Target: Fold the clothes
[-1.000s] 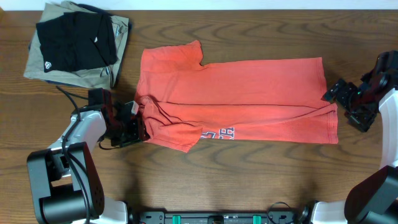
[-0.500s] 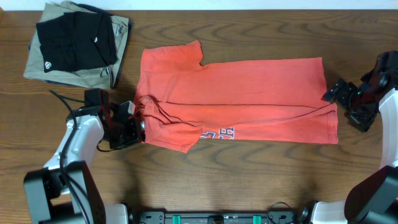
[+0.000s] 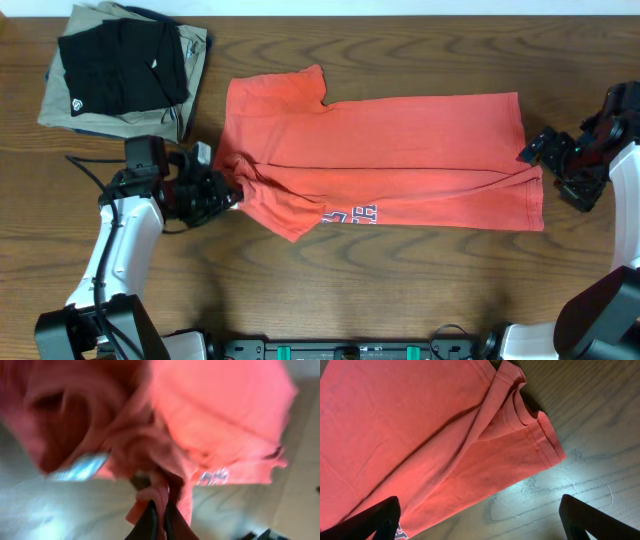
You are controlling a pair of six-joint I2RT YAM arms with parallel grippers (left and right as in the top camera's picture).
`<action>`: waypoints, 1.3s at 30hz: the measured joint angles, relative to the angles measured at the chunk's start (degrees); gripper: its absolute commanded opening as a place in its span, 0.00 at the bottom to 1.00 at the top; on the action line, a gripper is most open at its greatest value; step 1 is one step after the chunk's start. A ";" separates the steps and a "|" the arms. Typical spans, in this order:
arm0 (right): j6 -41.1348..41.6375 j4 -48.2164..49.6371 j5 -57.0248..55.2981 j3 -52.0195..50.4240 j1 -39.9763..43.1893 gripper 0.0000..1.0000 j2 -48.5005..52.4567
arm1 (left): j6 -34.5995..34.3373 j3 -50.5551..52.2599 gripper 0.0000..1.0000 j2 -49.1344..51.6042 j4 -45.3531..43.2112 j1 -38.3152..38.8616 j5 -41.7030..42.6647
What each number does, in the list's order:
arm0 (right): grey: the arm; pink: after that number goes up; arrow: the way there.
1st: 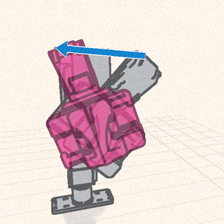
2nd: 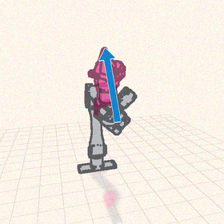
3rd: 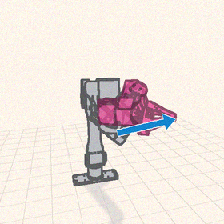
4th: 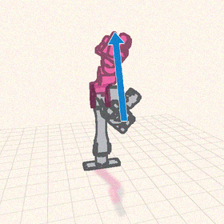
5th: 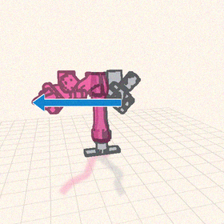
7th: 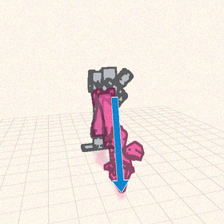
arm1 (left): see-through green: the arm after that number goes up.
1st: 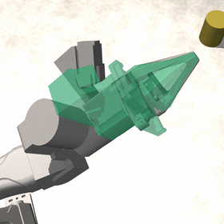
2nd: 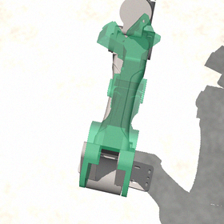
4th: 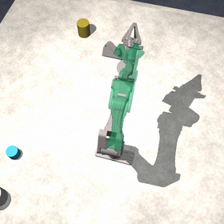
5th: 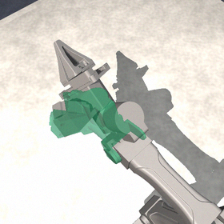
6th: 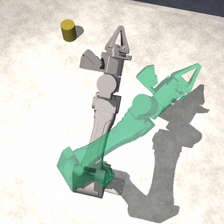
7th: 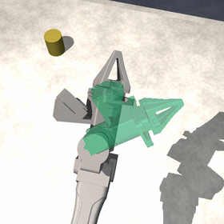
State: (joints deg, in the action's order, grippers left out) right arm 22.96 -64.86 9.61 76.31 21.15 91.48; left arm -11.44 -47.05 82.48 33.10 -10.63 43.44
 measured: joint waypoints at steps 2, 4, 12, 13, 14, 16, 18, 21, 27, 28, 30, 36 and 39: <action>0.00 0.00 0.00 0.00 0.00 0.99 0.00 | -1.31 0.02 0.06 0.00 -2.93 0.02 0.66; 0.00 -0.07 0.02 0.00 0.00 0.99 0.00 | -2.89 0.07 0.06 0.00 -5.95 0.02 1.22; 0.00 -0.07 0.02 0.00 0.00 0.99 0.00 | -8.17 0.13 0.06 0.00 -17.22 0.02 1.66; 0.00 -0.13 0.00 0.00 0.00 0.99 0.00 | -8.79 0.13 0.07 0.02 -18.56 0.02 1.64; 0.00 -0.15 0.00 0.00 0.00 0.99 0.00 | -9.46 0.13 0.06 0.02 -19.65 0.02 1.62; 0.00 -0.24 0.00 0.00 0.00 0.99 0.00 | -10.99 0.15 0.06 0.04 -21.70 0.02 1.60; 0.00 -0.24 0.00 0.00 0.00 0.99 0.00 | -12.52 0.15 0.06 0.37 -24.24 0.02 1.62; 0.00 -0.26 0.00 0.00 0.00 0.99 0.00 | -14.91 0.15 0.06 1.79 -27.82 0.02 1.51; 0.00 -0.24 0.02 0.00 0.00 0.99 0.00 | -18.64 0.17 0.06 6.21 -34.16 0.15 0.24; 0.00 -0.24 0.00 0.00 0.00 0.99 0.00 | -18.97 0.20 0.06 6.93 -35.54 0.24 0.07; 0.00 -0.26 0.02 0.00 0.00 0.99 0.00 | -19.76 0.24 0.06 8.24 -39.12 0.52 -0.26; 0.00 -0.31 0.00 0.00 0.00 0.99 0.00 | -22.88 0.24 0.08 9.55 -42.75 2.27 -4.92; 0.00 -0.39 0.02 0.00 0.00 0.99 0.00 | -23.96 0.24 0.08 9.68 -44.13 2.99 -8.13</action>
State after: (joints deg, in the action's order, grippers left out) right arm 22.96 -65.25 9.63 76.31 21.15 91.48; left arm -35.40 -46.81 92.16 -11.03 -7.64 35.31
